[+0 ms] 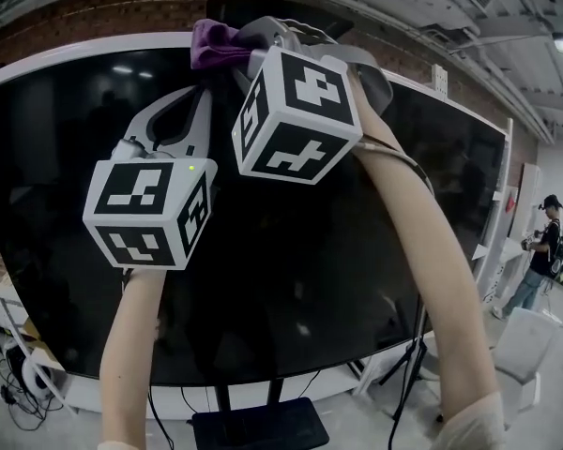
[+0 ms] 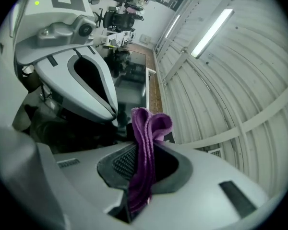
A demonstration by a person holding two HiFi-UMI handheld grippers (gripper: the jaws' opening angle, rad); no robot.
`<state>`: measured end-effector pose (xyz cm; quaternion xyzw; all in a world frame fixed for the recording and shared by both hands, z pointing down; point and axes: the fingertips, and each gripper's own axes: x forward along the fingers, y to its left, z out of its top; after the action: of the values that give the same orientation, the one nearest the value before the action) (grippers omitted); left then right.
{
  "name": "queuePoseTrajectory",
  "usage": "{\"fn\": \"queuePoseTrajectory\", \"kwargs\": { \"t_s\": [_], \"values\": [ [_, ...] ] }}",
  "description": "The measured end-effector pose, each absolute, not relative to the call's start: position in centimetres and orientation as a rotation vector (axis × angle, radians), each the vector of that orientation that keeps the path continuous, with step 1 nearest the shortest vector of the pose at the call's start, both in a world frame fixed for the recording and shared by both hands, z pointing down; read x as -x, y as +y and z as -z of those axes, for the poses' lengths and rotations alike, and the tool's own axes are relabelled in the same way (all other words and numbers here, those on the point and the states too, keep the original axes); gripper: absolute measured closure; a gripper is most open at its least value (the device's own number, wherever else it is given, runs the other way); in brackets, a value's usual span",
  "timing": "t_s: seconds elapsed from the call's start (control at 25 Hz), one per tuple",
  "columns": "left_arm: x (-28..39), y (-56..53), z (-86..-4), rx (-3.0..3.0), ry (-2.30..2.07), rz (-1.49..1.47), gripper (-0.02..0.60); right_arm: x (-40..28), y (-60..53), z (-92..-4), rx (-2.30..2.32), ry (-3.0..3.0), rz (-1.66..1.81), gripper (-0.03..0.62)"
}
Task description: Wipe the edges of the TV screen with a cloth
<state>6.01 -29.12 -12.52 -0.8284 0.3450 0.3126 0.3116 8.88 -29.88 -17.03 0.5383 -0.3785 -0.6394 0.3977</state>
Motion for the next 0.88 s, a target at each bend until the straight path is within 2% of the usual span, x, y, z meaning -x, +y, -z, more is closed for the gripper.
{"fn": "queuePoseTrajectory", "kwargs": {
  "t_s": [0.36,0.88],
  "values": [
    [-14.6,-26.0,13.0,2.171,0.963,-0.842,0.566,-16.9,-27.1,16.7,-1.292,-1.005,1.643,0.533],
    [-31.8,-19.9,12.1,2.244,0.903,-0.821,0.566,-33.9,-22.0,17.6,-1.322,-1.035,1.611,0.533]
  ]
}}
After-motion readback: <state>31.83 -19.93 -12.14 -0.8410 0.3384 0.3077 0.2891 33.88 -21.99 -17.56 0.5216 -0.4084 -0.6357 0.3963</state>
